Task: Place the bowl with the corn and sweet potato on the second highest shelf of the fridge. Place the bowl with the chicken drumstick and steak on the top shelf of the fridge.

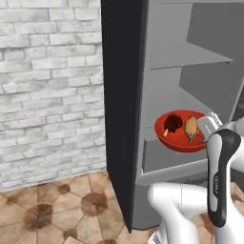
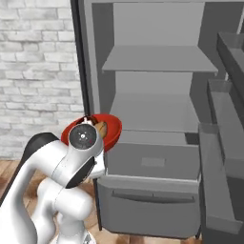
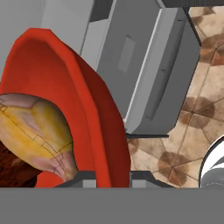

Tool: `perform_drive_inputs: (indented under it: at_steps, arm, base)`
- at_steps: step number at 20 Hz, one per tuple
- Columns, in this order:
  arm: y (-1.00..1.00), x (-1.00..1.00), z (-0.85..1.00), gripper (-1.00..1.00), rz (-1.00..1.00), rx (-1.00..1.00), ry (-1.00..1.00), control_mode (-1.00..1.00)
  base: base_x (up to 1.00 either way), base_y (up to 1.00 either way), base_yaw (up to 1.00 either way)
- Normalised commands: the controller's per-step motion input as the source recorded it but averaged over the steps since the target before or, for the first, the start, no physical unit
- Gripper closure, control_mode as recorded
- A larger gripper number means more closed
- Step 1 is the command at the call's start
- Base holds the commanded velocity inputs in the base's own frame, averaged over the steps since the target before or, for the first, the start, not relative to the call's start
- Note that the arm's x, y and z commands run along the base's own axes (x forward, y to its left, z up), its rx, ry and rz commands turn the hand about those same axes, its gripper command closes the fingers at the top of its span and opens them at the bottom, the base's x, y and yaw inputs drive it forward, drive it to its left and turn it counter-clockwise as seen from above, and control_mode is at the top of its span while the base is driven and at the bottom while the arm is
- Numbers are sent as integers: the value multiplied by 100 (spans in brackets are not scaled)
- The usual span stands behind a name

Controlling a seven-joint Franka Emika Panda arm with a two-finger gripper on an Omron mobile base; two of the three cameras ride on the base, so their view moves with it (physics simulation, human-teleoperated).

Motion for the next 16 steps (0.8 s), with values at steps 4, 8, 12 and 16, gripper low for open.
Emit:
perform_drive_inputs:
  at_steps: [4, 8, 12, 16]
  arm:
    - [0, 0, 0, 100, 0, 0, 0, 100]
    - [0, 0, 0, 100, 0, 0, 0, 100]
    - [0, 0, 0, 100, 0, 0, 0, 100]
    - [0, 0, 0, 100, 0, 0, 0, 100]
  base:
    - [28, -52, -12]
    - [37, -45, -12]
    - [97, -4, -9]
    - [95, 0, -10]
